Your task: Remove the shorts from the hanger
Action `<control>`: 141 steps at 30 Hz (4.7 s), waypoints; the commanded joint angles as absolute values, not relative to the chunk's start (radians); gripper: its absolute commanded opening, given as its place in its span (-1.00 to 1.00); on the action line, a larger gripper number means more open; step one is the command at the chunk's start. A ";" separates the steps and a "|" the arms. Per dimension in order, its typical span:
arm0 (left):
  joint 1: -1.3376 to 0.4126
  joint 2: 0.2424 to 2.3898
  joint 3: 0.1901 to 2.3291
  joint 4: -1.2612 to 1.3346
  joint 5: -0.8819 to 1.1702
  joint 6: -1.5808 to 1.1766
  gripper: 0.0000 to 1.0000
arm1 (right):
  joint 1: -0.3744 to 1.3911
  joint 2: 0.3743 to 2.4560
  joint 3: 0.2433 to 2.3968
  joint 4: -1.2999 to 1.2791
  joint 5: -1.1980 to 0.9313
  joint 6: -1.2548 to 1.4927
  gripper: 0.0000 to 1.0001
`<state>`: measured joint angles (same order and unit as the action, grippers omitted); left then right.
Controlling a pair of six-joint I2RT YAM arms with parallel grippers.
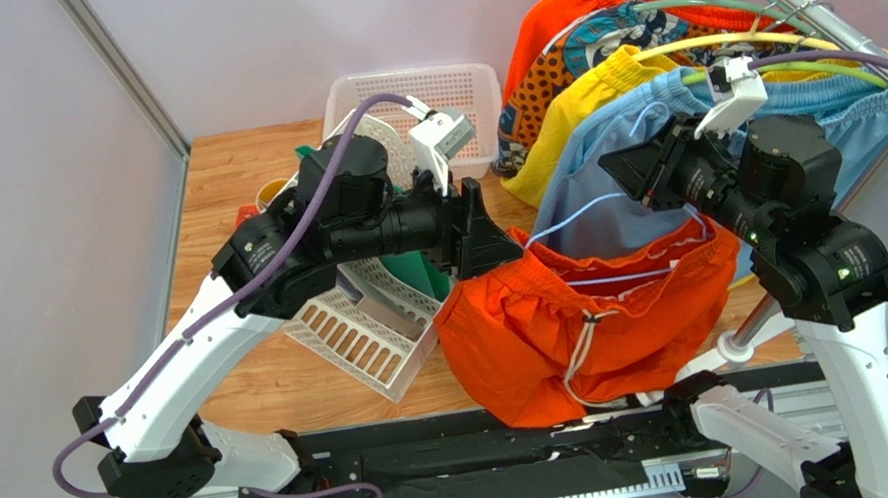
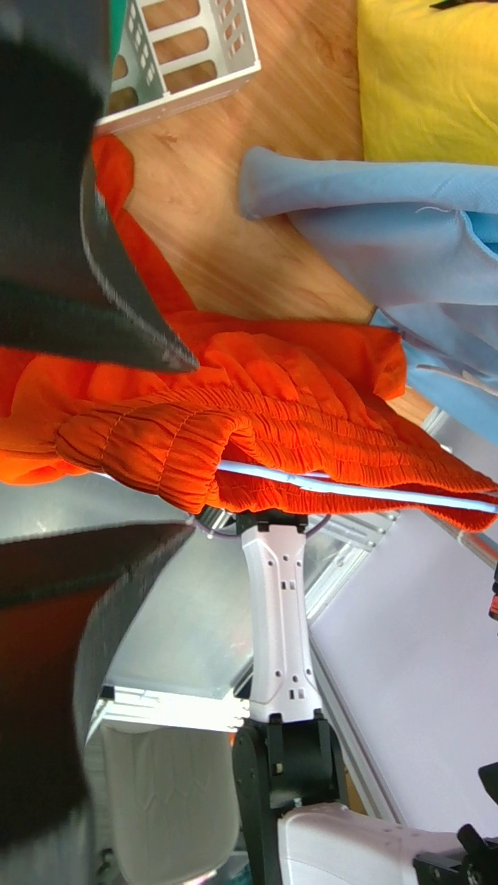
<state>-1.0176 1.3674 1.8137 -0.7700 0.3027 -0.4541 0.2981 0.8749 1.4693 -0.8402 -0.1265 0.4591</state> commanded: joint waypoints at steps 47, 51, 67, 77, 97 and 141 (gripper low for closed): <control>-0.967 0.905 1.367 -0.555 -0.008 -0.621 -1.00 | 0.301 0.762 1.259 -0.634 -0.066 1.118 -1.00; -0.934 0.972 1.381 -0.520 0.105 -0.640 -1.00 | 0.299 0.791 1.270 -0.568 -0.190 1.129 -1.00; -0.851 1.294 1.652 -0.514 0.320 -0.638 -1.00 | 0.301 0.761 1.440 -0.607 -0.215 1.019 -1.00; -0.853 1.528 1.787 -0.448 0.449 -0.710 -1.00 | 0.301 0.646 1.422 -0.770 -0.141 0.936 -1.00; -0.864 1.413 1.905 -0.741 0.529 -0.548 0.71 | 0.301 0.638 1.404 -0.985 -0.133 0.651 -1.00; -1.143 1.212 1.649 -0.770 0.344 -0.574 0.29 | 0.301 0.666 1.387 -0.957 -0.120 0.630 -1.00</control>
<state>-1.1378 1.2453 1.6604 -0.8421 0.3130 -0.5205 0.3004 0.6769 1.3808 -0.9977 -0.1429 0.6247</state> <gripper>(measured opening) 0.700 0.176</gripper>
